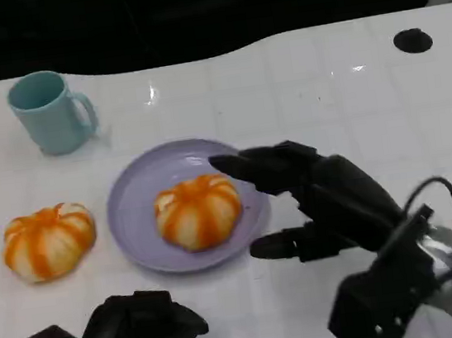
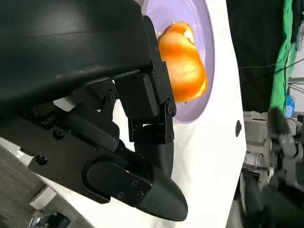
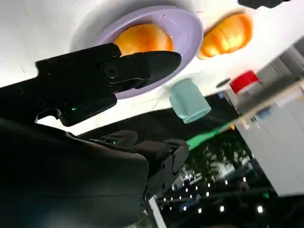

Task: Grasp the bread from the table and place it into the plate.

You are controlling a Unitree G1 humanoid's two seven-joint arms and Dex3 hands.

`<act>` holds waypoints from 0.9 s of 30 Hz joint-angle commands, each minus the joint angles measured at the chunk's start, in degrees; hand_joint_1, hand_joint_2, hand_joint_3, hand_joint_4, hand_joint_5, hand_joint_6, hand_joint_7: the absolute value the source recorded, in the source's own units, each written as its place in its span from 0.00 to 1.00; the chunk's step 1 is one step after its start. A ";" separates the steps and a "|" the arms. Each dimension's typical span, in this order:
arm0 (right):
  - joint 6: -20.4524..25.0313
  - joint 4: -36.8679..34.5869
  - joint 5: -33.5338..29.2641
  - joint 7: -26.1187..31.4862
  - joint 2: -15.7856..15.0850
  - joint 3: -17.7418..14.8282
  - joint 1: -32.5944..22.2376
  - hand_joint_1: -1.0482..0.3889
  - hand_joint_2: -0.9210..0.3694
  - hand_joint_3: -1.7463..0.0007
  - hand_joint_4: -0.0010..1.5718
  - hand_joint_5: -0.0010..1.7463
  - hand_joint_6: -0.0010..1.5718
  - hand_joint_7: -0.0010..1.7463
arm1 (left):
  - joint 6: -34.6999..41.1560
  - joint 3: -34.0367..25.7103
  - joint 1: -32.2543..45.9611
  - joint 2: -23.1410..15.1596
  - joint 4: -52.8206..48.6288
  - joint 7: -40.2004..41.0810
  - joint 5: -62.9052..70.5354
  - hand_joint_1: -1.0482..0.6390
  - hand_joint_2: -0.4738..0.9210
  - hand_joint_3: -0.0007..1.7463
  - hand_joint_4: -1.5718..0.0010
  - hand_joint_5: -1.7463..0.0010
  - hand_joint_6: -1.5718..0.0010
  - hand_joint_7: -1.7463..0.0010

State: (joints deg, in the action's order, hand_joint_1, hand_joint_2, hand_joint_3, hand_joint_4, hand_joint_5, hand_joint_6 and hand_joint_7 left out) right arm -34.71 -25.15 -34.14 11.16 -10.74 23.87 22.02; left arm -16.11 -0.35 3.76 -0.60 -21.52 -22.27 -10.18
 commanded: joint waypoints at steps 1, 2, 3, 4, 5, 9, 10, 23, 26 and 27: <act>-5.14 0.75 1.54 3.27 -2.87 -3.12 -3.76 0.40 0.00 0.94 0.28 0.26 0.33 0.08 | 1.85 -0.08 0.52 -0.83 0.72 1.08 0.81 0.00 0.93 0.00 0.42 0.14 0.10 0.68; -6.25 0.97 1.97 3.60 -3.45 -3.88 -4.78 0.41 0.00 0.93 0.29 0.27 0.34 0.09 | 1.94 -0.05 0.44 -0.87 0.75 1.24 1.02 0.00 0.93 0.00 0.42 0.14 0.10 0.68; -7.14 1.19 2.28 3.81 -3.90 -4.57 -5.62 0.42 0.00 0.91 0.29 0.30 0.36 0.09 | 1.94 -0.01 0.38 -0.92 0.72 1.29 1.16 0.00 0.93 0.00 0.42 0.14 0.10 0.67; -7.99 1.45 2.57 4.02 -4.39 -5.21 -6.45 0.42 0.00 0.91 0.29 0.31 0.38 0.09 | 1.96 0.02 0.34 -0.97 0.71 1.20 1.17 0.00 0.93 0.00 0.42 0.14 0.10 0.67; -8.77 1.66 2.77 4.20 -4.81 -5.79 -7.17 0.43 0.00 0.90 0.30 0.33 0.39 0.09 | 2.01 0.05 0.34 -0.99 0.75 1.17 1.17 0.00 0.93 0.00 0.43 0.14 0.10 0.67; -11.35 3.35 2.75 5.35 -6.84 -8.51 -10.59 0.45 0.00 0.91 0.37 0.42 0.47 0.13 | 2.48 0.12 0.41 -0.83 1.12 0.96 0.85 0.01 0.93 0.00 0.43 0.14 0.11 0.67; -11.79 3.73 2.56 5.45 -7.41 -9.11 -11.40 0.46 0.00 0.91 0.39 0.44 0.49 0.14 | 2.54 0.15 0.41 -0.79 1.18 1.01 0.87 0.01 0.93 0.00 0.43 0.14 0.11 0.67; -17.21 3.95 1.50 8.23 -10.72 -14.17 -20.71 0.56 0.32 0.39 0.52 0.89 0.56 0.57 | 2.90 0.12 0.55 -0.61 2.10 1.37 1.00 0.01 0.93 0.00 0.43 0.14 0.10 0.68; -17.15 4.07 0.71 9.06 -9.77 -14.36 -22.22 0.54 0.32 0.37 0.51 0.97 0.53 0.67 | 3.04 -0.06 0.68 -0.75 2.22 1.19 0.78 0.01 0.93 0.00 0.43 0.14 0.10 0.68; -17.01 3.93 -0.14 9.86 -9.47 -14.37 -22.55 0.54 0.32 0.35 0.50 0.98 0.51 0.70 | 2.92 -0.09 0.68 -0.85 2.14 1.17 0.86 0.01 0.93 0.00 0.43 0.14 0.10 0.68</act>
State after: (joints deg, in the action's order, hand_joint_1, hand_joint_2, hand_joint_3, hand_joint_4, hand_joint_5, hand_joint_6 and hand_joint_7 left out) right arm -51.38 -21.74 -33.14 19.20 -20.31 10.12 0.79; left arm -13.61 -0.07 3.81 -0.55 -19.64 -21.59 -9.51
